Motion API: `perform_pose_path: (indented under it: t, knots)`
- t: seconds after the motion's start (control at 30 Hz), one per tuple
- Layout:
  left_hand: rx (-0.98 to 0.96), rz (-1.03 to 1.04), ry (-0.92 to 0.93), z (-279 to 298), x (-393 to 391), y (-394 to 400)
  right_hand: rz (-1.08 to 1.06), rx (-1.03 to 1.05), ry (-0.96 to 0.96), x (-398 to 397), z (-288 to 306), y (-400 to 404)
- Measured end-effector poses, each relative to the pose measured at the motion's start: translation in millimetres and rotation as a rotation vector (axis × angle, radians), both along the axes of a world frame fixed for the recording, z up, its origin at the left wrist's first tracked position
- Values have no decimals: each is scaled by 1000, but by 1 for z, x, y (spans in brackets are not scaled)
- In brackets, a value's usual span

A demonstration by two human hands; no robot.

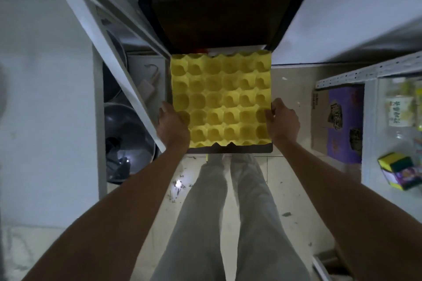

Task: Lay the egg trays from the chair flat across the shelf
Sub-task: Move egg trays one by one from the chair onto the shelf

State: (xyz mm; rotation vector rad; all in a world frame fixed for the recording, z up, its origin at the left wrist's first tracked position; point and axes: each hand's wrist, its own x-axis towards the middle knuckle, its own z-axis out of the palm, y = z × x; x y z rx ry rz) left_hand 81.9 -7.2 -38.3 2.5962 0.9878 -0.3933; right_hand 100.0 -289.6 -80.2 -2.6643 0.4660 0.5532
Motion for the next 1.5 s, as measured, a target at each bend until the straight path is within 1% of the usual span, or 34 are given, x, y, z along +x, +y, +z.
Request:
perform_pose_path:
  t: [0.07,0.17,0.23,0.33,0.37,0.47,0.57,0.73,0.8,0.9,0.97,1.07,1.17,1.27,1.37,1.5]
  knots:
    - [-78,5,-52,20,-3,-12,-72,44,-57,-21,20,-14]
    - [-180,-122,-105,49,-8,-33,-234,95,-138,-61,66,-39]
    - [-286,-203,-163,68,-13,-57,-376,96,-180,-97,103,-60]
    - [-380,-449,-290,102,-26,-104,-565,48,-236,-162,159,-92]
    - [-440,-534,-333,115,-30,-122,-630,22,-253,-185,176,-102]
    - [-548,-783,-360,159,-46,-175,-820,-33,-310,-255,227,-125]
    - [-634,-919,-396,208,-71,-226,-1003,-40,-390,-319,272,-137]
    - [-721,-1139,-401,284,-136,-299,-1299,54,-535,-429,332,-152]
    - [-730,-1222,-397,306,-170,-323,-1372,92,-559,-474,351,-157]
    - [-739,-1296,-381,333,-218,-351,-1386,104,-563,-533,374,-165]
    - [-715,-1334,-388,350,-243,-364,-1381,105,-586,-558,388,-173]
    - [-657,-1362,-377,376,-259,-386,-1410,141,-603,-572,409,-189]
    - [-621,-1378,-374,397,-249,-406,-1375,137,-588,-563,425,-209]
    - [-580,-1385,-399,410,-221,-428,-1343,128,-610,-538,435,-234]
    - [-554,-1390,-401,412,-188,-452,-1327,119,-616,-503,436,-258]
    - [-545,-1385,-359,401,-135,-491,-1366,125,-560,-451,424,-298]
